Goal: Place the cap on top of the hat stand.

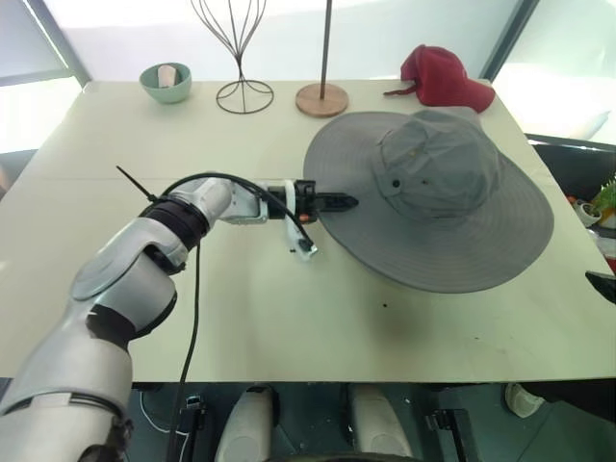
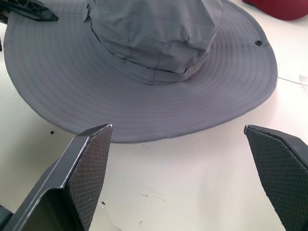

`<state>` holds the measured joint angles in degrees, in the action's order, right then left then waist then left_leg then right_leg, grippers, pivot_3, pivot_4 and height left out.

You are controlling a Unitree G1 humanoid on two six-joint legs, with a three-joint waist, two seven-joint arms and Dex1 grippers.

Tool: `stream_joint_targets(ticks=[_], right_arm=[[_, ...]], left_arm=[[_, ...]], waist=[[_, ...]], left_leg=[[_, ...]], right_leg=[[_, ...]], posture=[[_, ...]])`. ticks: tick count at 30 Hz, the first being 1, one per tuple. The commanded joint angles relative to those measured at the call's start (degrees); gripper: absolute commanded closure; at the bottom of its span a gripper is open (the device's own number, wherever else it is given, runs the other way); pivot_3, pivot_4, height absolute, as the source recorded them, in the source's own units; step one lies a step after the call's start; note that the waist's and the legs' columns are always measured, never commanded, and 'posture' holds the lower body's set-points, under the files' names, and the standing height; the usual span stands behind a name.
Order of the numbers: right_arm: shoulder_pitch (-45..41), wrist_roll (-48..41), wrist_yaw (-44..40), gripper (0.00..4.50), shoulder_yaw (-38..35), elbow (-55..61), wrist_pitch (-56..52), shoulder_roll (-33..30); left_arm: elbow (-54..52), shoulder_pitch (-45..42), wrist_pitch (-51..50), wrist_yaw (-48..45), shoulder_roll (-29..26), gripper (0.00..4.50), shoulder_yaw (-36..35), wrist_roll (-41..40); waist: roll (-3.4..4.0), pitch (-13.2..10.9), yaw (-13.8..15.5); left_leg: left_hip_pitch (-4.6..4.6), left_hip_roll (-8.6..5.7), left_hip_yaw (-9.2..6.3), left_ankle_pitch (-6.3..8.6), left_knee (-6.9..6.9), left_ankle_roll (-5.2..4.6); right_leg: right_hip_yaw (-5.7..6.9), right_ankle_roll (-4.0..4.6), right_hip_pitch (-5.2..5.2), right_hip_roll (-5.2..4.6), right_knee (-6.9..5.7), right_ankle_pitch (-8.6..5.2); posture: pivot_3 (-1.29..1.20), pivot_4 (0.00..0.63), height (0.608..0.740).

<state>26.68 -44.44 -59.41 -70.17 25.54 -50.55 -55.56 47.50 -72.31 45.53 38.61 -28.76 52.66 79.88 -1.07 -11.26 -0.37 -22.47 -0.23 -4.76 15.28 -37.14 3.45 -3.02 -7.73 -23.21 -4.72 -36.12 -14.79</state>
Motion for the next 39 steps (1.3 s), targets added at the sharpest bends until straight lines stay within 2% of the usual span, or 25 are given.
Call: stream_joint_targets(ticks=[1, 7, 11, 17, 21, 23, 24, 26, 27, 29, 30, 35, 37, 39], right_arm=[[0.3, 1.3, -1.3, 0.0, -2.8, -1.2, 1.6, -1.2], [-1.7, 1.9, -1.9, 0.0, -0.5, -2.3, 1.8, -3.6], [-3.2, 3.0, -2.9, 0.0, 1.5, -4.0, 2.6, -5.1], [-6.1, 5.5, -5.2, 0.0, 5.5, -8.2, 5.0, -8.4], [-8.7, 7.4, -6.9, 0.0, 8.2, -12.1, 6.9, -10.9], [-10.1, 8.3, -7.9, 0.0, 9.6, -14.4, 7.9, -12.0], [-11.0, 8.7, -8.6, 0.0, 10.6, -15.7, 8.6, -12.8], [-13.0, 9.4, -9.7, 0.0, 12.6, -18.2, 9.7, -14.2], [-13.9, 9.7, -10.1, 0.0, 13.6, -19.1, 10.1, -14.7], [-16.0, 10.3, -10.6, 0.0, 15.7, -21.1, 11.1, -15.6], [-17.0, 10.7, -10.8, 0.0, 16.9, -21.9, 11.6, -15.9], [-22.3, 11.4, -11.6, 0.0, 22.7, -25.3, 13.7, -16.9], [-24.8, 11.7, -11.9, 0.0, 25.1, -26.7, 14.3, -17.2], [-26.9, 12.1, -12.2, 0.0, 27.2, -27.8, 15.0, -17.5]], left_arm=[[0.7, -0.9, 1.5, -1.3, -0.4, 3.21, -1.5, -3.3], [-0.4, 0.4, 2.6, -4.1, -1.2, 0.07, -2.6, -6.9], [-1.6, 2.0, 4.9, -8.1, -4.0, 0.02, -5.7, -12.2], [-6.2, 8.5, 8.9, -17.5, -12.9, 0.02, -12.8, -22.9], [-9.3, 15.6, 13.4, -32.9, -19.8, 0.02, -18.7, -41.7], [-11.6, 19.7, 11.1, -45.2, -22.8, 0.02, -20.4, -55.1], [-15.3, 23.0, 4.3, -55.7, -24.7, 0.02, -22.6, -68.4], [-26.1, 28.8, -17.9, -77.2, -27.9, 0.02, -29.0, -95.4], [-30.7, 30.1, -27.9, -84.6, -28.8, 0.02, -32.5, -106.1], [-36.1, 29.6, -48.3, -93.6, -30.8, 0.02, -38.7, -121.5], [-37.0, 29.0, -54.1, -97.0, -31.5, 0.02, -41.3, -125.5], [-36.9, 24.5, -67.8, -107.1, -31.6, 0.02, -48.1, -129.1], [-37.2, 21.6, -75.2, -111.2, -31.4, 0.02, -49.9, -132.6], [-36.6, 19.4, -78.5, -113.7, -30.5, 0.02, -50.9, -132.8]], waist=[[0.0, 0.0, 0.0], [0.01, 0.0, -0.2], [0.02, 0.0, -0.3], [0.08, 0.0, -0.4], [0.08, 0.0, -0.4], [0.08, 0.0, -0.3], [0.09, 0.1, -0.3], [0.12, 0.0, -0.5], [0.12, 0.0, -0.5], [0.1, 0.0, -0.3], [0.1, 0.0, -0.3], [0.25, 0.1, -0.7], [0.24, 0.1, -0.8], [0.25, 0.1, -0.9]], left_leg=[[0.0, 0.0, 0.0, 0.0, 0.0, 0.0], [0.01, 0.0, 0.01, 0.0, 0.0, 0.0], [0.02, 0.0, 0.0, 0.0, 0.01, 0.0], [0.05, 0.0, 0.02, 0.0, 0.01, 0.0], [0.06, 0.01, 0.01, 0.0, 0.0, 0.0], [0.06, 0.01, 0.02, 0.0, -0.01, 0.0], [0.06, 0.01, 0.02, -0.01, -0.02, 0.0], [0.06, 0.02, 0.04, -0.01, -0.04, 0.0], [0.07, 0.04, 0.05, -0.01, -0.05, 0.0], [0.06, 0.05, 0.02, -0.01, -0.09, -0.01], [0.06, 0.05, -0.01, -0.01, -0.15, -0.01], [0.17, 0.04, 0.0, -0.01, -0.19, -0.02], [0.18, 0.04, 0.0, -0.01, -0.2, -0.02], [0.16, 0.04, 0.0, -0.01, -0.2, -0.02]], right_leg=[[0.0, 0.0, 0.0, 0.0, 0.0, 0.0], [-0.01, 0.0, 0.0, 0.0, 0.0, 0.0], [0.0, 0.0, -0.01, 0.0, -0.01, 0.0], [-0.02, 0.01, -0.01, 0.0, -0.03, 0.01], [-0.01, 0.03, -0.01, -0.01, -0.09, 0.02], [-0.02, 0.04, 0.0, -0.02, -0.1, 0.02], [-0.01, 0.04, 0.0, -0.03, -0.11, 0.02], [-0.03, 0.05, 0.01, -0.04, -0.14, 0.03], [-0.02, 0.07, 0.02, -0.04, -0.19, 0.02], [-0.01, 0.08, 0.01, -0.02, -0.24, 0.03], [0.03, 0.08, 0.03, -0.02, -0.27, 0.03], [0.02, 0.07, 0.14, 0.0, -0.27, 0.02], [0.02, 0.07, 0.13, 0.02, -0.28, 0.02], [0.01, 0.07, 0.12, 0.02, -0.28, 0.02]], posture=[[0.0, 0.15, 0.74], [0.0, 0.15, 0.74], [0.0, 0.15, 0.74], [0.0, 0.15, 0.74], [0.0, 0.15, 0.74], [0.0, 0.15, 0.74], [0.0, 0.15, 0.74], [0.0, 0.15, 0.74], [0.0, 0.15, 0.74], [0.0, 0.15, 0.74], [0.0, 0.15, 0.74], [0.0, 0.15, 0.74], [0.0, 0.15, 0.74], [0.0, 0.15, 0.74]])
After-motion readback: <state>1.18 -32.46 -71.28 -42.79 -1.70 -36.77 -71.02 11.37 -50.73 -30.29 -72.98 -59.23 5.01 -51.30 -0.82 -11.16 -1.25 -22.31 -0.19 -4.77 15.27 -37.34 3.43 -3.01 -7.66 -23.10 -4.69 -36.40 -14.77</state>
